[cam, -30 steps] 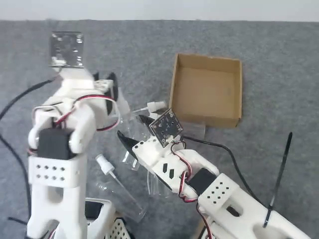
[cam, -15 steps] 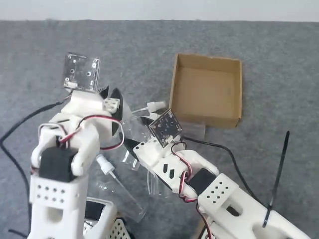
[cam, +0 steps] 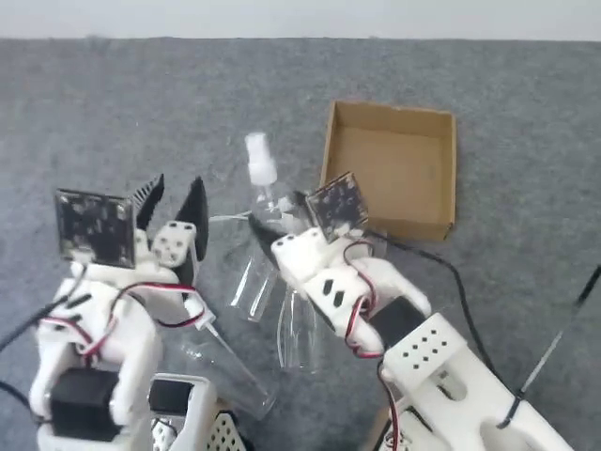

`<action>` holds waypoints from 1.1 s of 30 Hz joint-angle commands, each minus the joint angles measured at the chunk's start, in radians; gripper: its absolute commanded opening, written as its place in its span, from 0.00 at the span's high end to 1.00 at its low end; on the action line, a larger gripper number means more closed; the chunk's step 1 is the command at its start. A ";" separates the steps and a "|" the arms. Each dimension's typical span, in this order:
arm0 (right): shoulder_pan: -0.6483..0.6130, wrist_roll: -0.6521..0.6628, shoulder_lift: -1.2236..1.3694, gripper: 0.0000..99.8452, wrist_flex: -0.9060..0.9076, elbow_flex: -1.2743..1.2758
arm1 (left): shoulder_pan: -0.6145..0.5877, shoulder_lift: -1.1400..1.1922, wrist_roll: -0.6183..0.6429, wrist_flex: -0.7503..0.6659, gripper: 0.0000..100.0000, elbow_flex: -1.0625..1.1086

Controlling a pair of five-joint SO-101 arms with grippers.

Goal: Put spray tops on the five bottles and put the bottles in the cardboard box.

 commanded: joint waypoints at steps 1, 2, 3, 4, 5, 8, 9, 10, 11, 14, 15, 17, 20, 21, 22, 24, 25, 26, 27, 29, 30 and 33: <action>0.025 -0.003 -0.035 0.99 0.008 -0.103 | 0.015 -0.103 -0.005 -0.064 0.87 0.119; 0.027 -0.003 -0.033 0.99 0.010 -0.114 | 0.029 -0.126 -0.005 -0.074 0.87 0.151; 0.030 -0.002 -0.031 0.99 0.010 -0.129 | 0.044 -0.147 -0.005 -0.077 0.87 0.179; 0.030 -0.002 -0.030 0.99 0.010 -0.146 | 0.058 -0.169 -0.006 -0.080 0.87 0.205; 0.030 -0.002 -0.022 0.99 0.012 -0.166 | 0.068 -0.186 -0.006 -0.083 0.87 0.225; 0.030 0.006 0.048 0.99 0.071 -0.279 | 0.087 -0.232 -0.008 -0.083 0.87 0.269; 0.030 0.008 0.084 0.99 0.105 -0.328 | 0.094 -0.244 -0.009 -0.083 0.87 0.285; 0.033 0.008 0.114 0.99 0.133 -0.377 | 0.095 -0.256 -0.009 -0.083 0.87 0.298; 0.044 0.006 0.142 0.99 0.151 -0.420 | 0.094 -0.270 -0.011 -0.083 0.87 0.314; 0.061 0.005 0.208 0.99 0.208 -0.534 | 0.094 -0.318 -0.011 -0.115 0.86 0.367; 0.061 0.005 0.226 0.99 0.232 -0.563 | 0.095 -0.336 -0.011 -0.132 0.86 0.386; 0.054 0.005 0.248 0.99 0.280 -0.605 | 0.106 -0.364 -0.011 -0.155 0.85 0.420; 0.047 0.005 0.257 0.99 0.308 -0.629 | 0.186 -0.385 -0.008 -0.158 0.77 0.475; 0.038 0.005 0.257 0.99 0.309 -0.631 | 0.213 -0.388 -0.006 -0.160 0.75 0.489; 0.030 0.005 0.257 0.99 0.312 -0.631 | 0.233 -0.388 -0.006 -0.161 0.74 0.498; 0.010 0.005 0.254 0.99 0.326 -0.628 | 0.249 -0.387 -0.006 -0.181 0.74 0.510; -0.002 0.005 0.252 0.99 0.351 -0.634 | 0.249 -0.387 -0.006 -0.195 0.74 0.519; -0.012 0.005 0.251 0.99 0.372 -0.637 | 0.247 -0.387 -0.006 -0.210 0.74 0.532; -0.024 0.005 0.246 0.99 0.392 -0.637 | 0.235 -0.387 -0.006 -0.226 0.74 0.545; -0.041 0.005 0.220 0.99 0.429 -0.634 | 0.204 -0.387 -0.009 -0.261 0.74 0.573; -0.044 0.005 0.206 0.99 0.449 -0.634 | 0.187 -0.387 -0.009 -0.275 0.74 0.582; -0.039 0.011 0.153 0.99 0.479 -0.635 | 0.169 -0.387 -0.011 -0.287 0.74 0.596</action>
